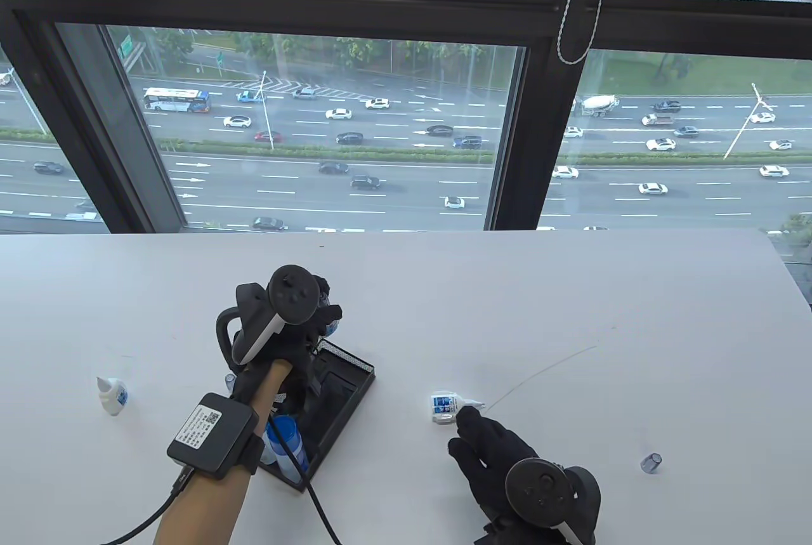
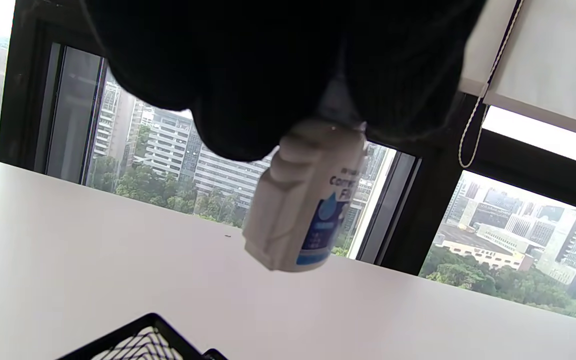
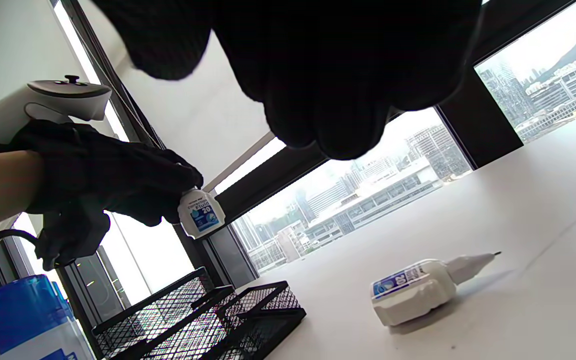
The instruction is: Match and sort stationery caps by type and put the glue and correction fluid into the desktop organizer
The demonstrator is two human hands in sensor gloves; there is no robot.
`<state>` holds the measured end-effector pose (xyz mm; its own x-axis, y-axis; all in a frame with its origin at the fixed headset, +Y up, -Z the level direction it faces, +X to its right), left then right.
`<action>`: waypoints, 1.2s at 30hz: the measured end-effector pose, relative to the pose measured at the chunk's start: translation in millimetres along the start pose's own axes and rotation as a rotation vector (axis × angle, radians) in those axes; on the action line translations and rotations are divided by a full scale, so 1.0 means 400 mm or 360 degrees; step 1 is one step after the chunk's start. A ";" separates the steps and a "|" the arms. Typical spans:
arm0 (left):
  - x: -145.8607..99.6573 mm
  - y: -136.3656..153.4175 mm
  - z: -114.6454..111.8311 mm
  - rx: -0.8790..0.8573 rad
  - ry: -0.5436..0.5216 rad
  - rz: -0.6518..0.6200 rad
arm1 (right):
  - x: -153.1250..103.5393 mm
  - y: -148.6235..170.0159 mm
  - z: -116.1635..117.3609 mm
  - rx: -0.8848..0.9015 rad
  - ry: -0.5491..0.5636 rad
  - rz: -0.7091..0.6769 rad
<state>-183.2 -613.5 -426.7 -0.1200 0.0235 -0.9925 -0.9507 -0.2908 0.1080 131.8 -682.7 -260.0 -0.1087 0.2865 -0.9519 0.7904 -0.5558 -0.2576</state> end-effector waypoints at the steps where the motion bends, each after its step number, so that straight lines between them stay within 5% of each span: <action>1: 0.008 0.002 -0.013 0.0028 0.0017 0.0014 | 0.000 0.000 0.000 0.0000 0.0001 0.0001; 29: 0.076 0.029 -0.158 0.0348 0.0368 0.0257 | 0.001 0.006 0.000 0.0009 -0.0007 0.0001; 36: 0.083 0.017 -0.185 0.0617 0.0457 0.0285 | 0.002 0.007 0.002 -0.0001 -0.0018 0.0004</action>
Point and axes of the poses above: the tracker on the back of each hand, its own y axis roughly to the little-finger side, its own x axis roughly from the wrist to the fingertips, z = x × y, the point moved 2 cm from there along x, roughly from the wrist to the fingertips, and after that the axes turned 4 degrees about z, right-handed, at the moved point
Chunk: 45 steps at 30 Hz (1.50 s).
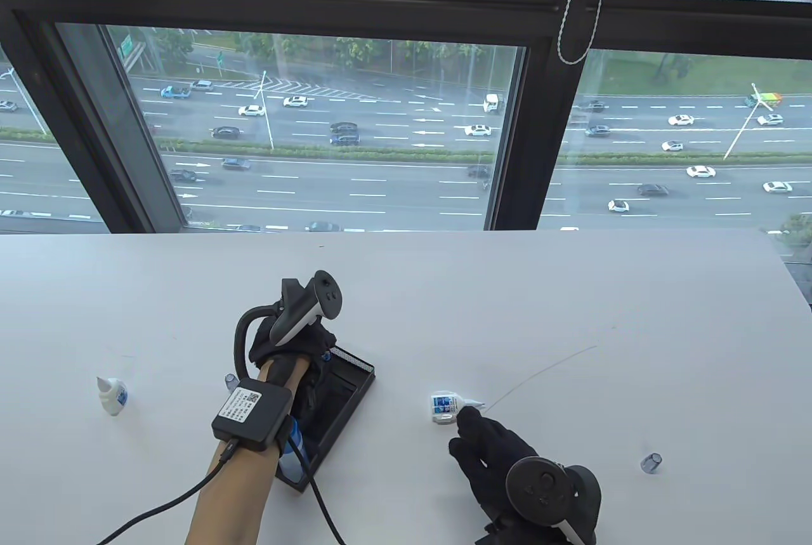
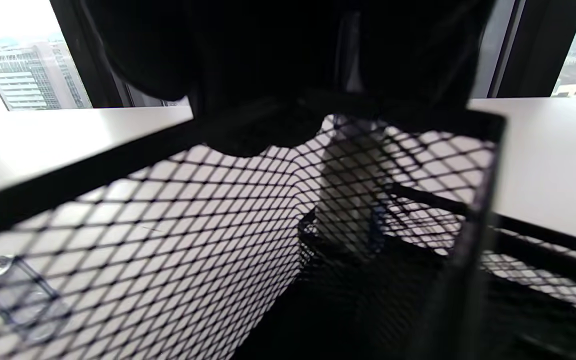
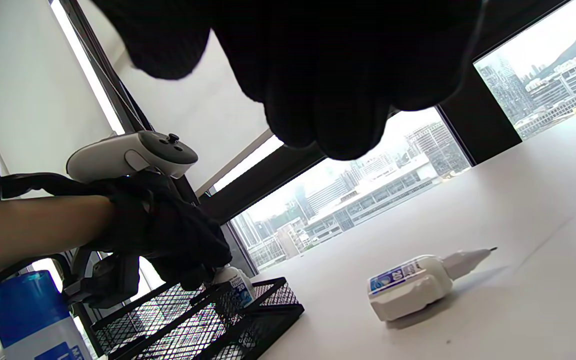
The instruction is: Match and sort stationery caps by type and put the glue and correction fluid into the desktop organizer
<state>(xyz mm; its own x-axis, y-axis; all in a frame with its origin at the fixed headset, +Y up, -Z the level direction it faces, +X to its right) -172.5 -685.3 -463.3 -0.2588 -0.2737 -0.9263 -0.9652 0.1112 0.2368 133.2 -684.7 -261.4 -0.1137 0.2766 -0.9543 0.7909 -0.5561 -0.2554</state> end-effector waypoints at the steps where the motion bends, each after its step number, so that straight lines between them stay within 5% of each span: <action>1: 0.001 -0.006 -0.002 0.0045 -0.0015 -0.0001 | 0.000 0.000 0.000 -0.0002 -0.0002 0.0000; 10: 0.001 -0.026 0.002 0.0079 -0.0010 -0.0035 | 0.002 0.002 0.000 -0.0001 -0.0005 0.0008; 17: -0.065 0.013 0.117 -0.0225 -0.0136 -0.0144 | 0.005 0.009 0.001 -0.0002 -0.0013 0.0031; 24: -0.275 0.055 0.271 -0.0525 -0.0470 -0.0480 | 0.011 0.017 0.010 -0.0016 -0.0051 0.0051; 28: -0.409 0.069 0.301 -0.0551 -0.0689 -0.0678 | 0.012 0.021 0.007 -0.0014 -0.0052 0.0060; 33: -0.535 0.087 0.257 -0.0637 -0.0894 -0.0827 | 0.015 0.029 0.003 0.0005 -0.0069 0.0074; 36: -0.577 0.084 0.178 -0.0709 -0.0958 -0.0860 | 0.016 0.035 0.006 0.0004 -0.0082 0.0084; 45: -0.539 0.020 -0.047 -0.0647 -0.0820 -0.0852 | 0.017 0.046 0.007 0.0010 -0.0087 0.0107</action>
Point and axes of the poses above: the tracker on the back of each hand, its own y axis roughly to the little-finger side, its own x axis roughly from the wrist to the fingertips, z = x × y, the point moved 2 cm from there along x, roughly from the wrist to the fingertips, and after that the axes turned 4 degrees about z, right-handed, at the moved point
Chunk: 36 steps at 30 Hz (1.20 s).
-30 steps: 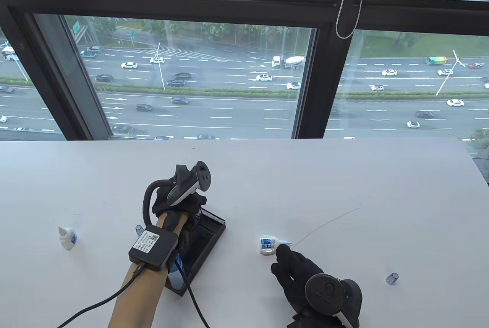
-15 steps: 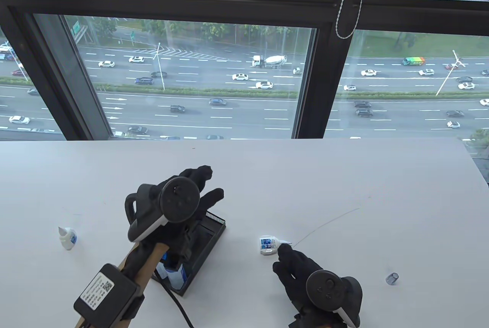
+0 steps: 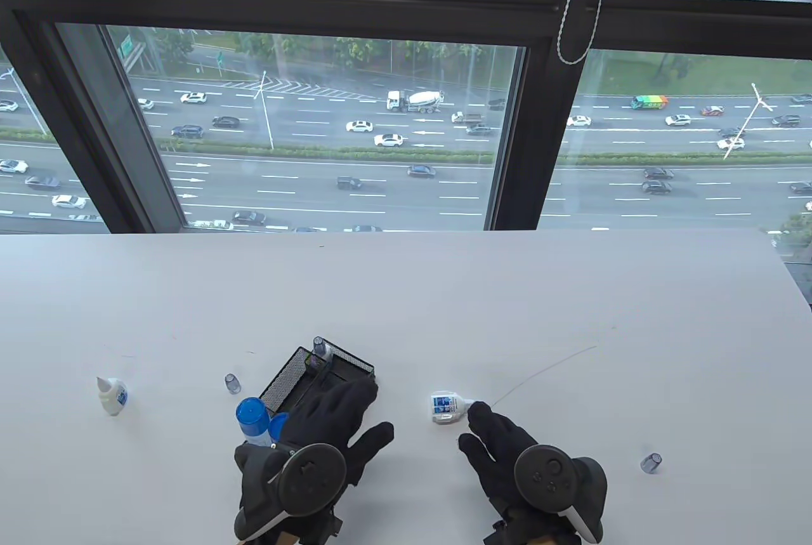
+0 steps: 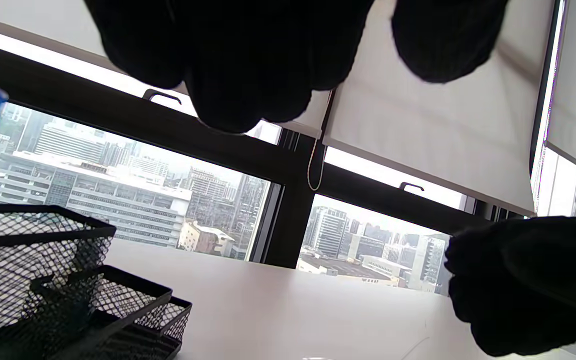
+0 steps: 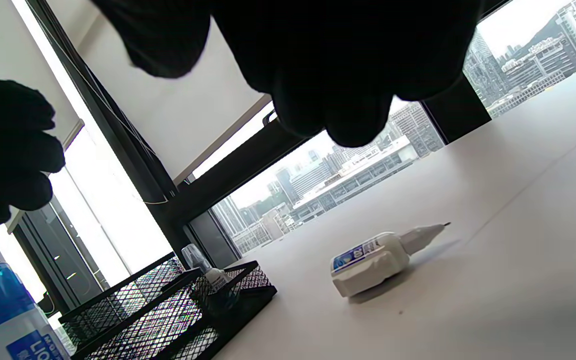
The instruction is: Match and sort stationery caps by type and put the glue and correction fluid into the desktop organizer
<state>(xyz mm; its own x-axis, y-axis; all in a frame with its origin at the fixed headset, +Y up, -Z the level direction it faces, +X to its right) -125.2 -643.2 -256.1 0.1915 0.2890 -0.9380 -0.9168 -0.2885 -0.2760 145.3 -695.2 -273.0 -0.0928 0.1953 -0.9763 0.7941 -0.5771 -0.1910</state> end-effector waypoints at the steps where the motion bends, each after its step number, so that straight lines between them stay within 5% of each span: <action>1: -0.002 0.006 -0.016 0.0068 0.0059 0.0014 | 0.002 0.000 0.004 -0.0012 -0.0018 0.0000; 14: -0.027 0.045 -0.052 -0.0041 0.0090 0.0042 | 0.055 -0.045 0.056 -0.0340 -0.0312 0.0059; 22: -0.044 0.057 -0.048 -0.0122 0.0135 0.0040 | 0.182 -0.068 0.154 -0.0619 -0.0603 0.0216; 29: -0.042 0.056 -0.049 -0.0142 0.0159 0.0038 | 0.210 -0.011 0.258 -0.0861 -0.0819 0.0245; 36: -0.043 0.054 -0.050 -0.0193 0.0177 0.0022 | 0.198 0.005 0.288 -0.1046 -0.0566 0.0169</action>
Point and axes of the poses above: the tracker on the back of each hand, its own y axis roughly to the little-finger side, its own x axis roughly from the wrist to the fingertips, z = x × y, the point moved 2 cm from there along x, roughly from the wrist to the fingertips, and after that the axes turned 4 degrees about z, right-handed, at the moved point
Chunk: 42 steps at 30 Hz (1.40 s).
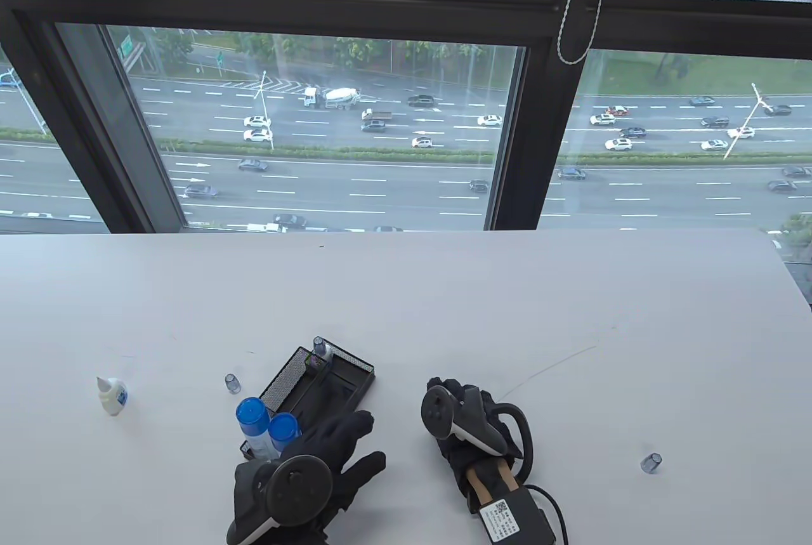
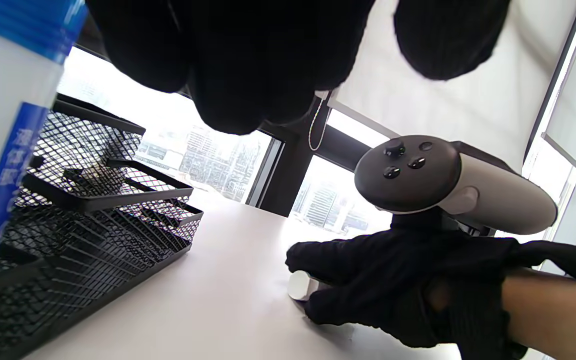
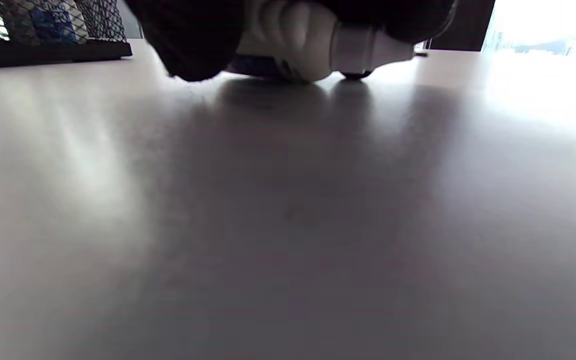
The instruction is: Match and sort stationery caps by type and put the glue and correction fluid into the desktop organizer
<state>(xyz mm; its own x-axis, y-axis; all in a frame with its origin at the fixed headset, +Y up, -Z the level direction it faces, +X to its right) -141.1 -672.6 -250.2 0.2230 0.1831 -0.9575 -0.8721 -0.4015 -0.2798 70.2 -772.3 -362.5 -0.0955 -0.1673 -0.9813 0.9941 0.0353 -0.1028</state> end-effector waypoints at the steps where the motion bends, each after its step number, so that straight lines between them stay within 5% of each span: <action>1: -0.001 -0.001 0.000 0.0007 -0.0005 -0.0002 | -0.003 -0.002 -0.002 -0.0007 0.0019 0.0004; 6: -0.005 -0.004 -0.004 0.0050 -0.0024 -0.0005 | -0.016 0.005 -0.023 0.0016 0.0067 0.0014; 12: -0.010 -0.013 0.003 0.0067 -0.0092 -0.0029 | -0.076 0.033 -0.125 0.0742 0.0088 -0.0076; 17: -0.015 -0.026 -0.001 0.0125 -0.0112 -0.0059 | -0.158 0.033 -0.186 0.1006 0.0071 -0.0213; 24: -0.032 -0.070 -0.011 0.0194 -0.0198 -0.0213 | -0.192 0.025 -0.145 0.1774 -0.0243 -0.0311; 30: -0.032 -0.107 -0.047 0.0275 -0.0153 -0.0421 | -0.199 -0.008 -0.107 0.1953 -0.0451 -0.0332; 42: -0.022 -0.072 -0.055 0.0035 -0.0124 -0.0370 | -0.198 -0.007 -0.066 0.2151 -0.0653 -0.0471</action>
<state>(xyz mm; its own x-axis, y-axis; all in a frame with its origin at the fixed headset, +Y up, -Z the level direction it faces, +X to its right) -108.3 -682.4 -235.4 0.3852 0.3375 -0.8589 -0.8106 -0.3212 -0.4897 73.5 -733.2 -288.7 -0.5123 -0.2777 -0.8127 0.2507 -0.9534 0.1677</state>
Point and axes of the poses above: the tracker on the back of each hand, its own y axis roughly to the little-finger side, its own x axis roughly from the wrist to the fingertips, z = x × y, the point moved 2 cm from there along x, roughly from the wrist to the fingertips, and after that the axes turned 4 degrees about z, right-handed, at the moved point
